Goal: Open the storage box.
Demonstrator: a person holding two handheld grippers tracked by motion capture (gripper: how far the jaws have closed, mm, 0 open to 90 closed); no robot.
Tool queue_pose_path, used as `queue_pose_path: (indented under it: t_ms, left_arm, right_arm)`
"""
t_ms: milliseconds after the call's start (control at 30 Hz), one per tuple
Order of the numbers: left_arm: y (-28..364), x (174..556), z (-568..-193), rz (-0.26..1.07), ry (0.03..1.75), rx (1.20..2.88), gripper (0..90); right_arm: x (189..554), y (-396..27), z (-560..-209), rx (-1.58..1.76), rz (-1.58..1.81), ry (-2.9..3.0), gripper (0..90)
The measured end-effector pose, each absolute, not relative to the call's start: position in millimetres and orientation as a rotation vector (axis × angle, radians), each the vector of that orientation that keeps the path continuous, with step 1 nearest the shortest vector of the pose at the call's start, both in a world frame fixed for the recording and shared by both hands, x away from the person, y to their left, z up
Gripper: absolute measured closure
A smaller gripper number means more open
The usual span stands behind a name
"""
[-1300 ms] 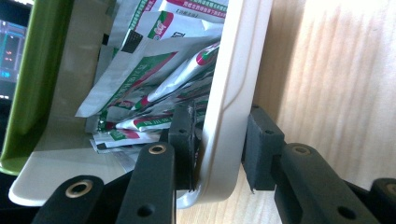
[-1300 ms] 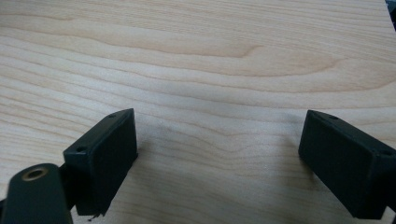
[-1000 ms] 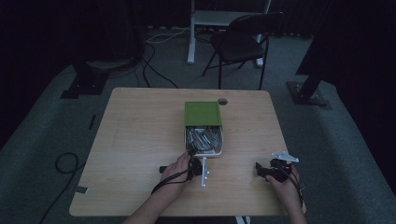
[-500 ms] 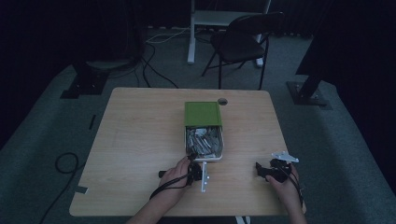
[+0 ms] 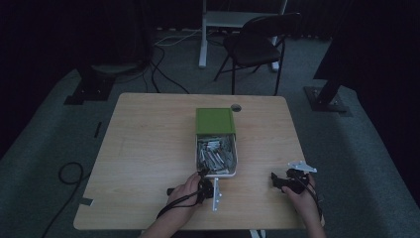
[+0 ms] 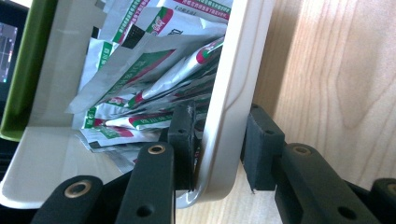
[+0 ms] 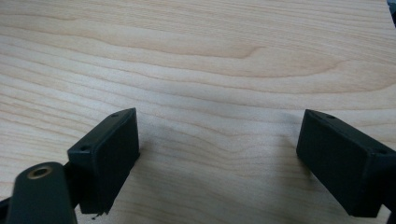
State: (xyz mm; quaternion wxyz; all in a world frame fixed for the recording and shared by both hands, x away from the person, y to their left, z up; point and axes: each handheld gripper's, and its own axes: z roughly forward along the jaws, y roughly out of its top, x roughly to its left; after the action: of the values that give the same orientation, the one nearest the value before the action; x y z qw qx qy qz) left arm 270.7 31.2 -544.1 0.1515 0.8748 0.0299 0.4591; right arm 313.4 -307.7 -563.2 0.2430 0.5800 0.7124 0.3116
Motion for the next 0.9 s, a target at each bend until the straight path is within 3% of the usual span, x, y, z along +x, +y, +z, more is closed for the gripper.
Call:
queue_pose_path:
  t_ms: [300, 433, 500, 900]
  left_arm:
    - [30, 264, -545, 1.298, 0.072, 2.520, 65.9]
    - [34, 264, -545, 1.157, 0.111, 2.494, 54.9]
    - [37, 265, -544, 1.148, 0.091, 2.485, 48.6]
    - [56, 265, -528, 0.854, 0.296, 2.334, 45.1]
  right_arm:
    - [313, -308, -563, 1.586, 0.852, 1.946, 12.7]
    - [313, -308, -563, 1.585, 0.851, 1.947, 12.7]
    - [313, -308, -563, 1.585, 0.851, 1.947, 12.7]
    - [313, -308, -563, 1.585, 0.850, 1.946, 12.5]
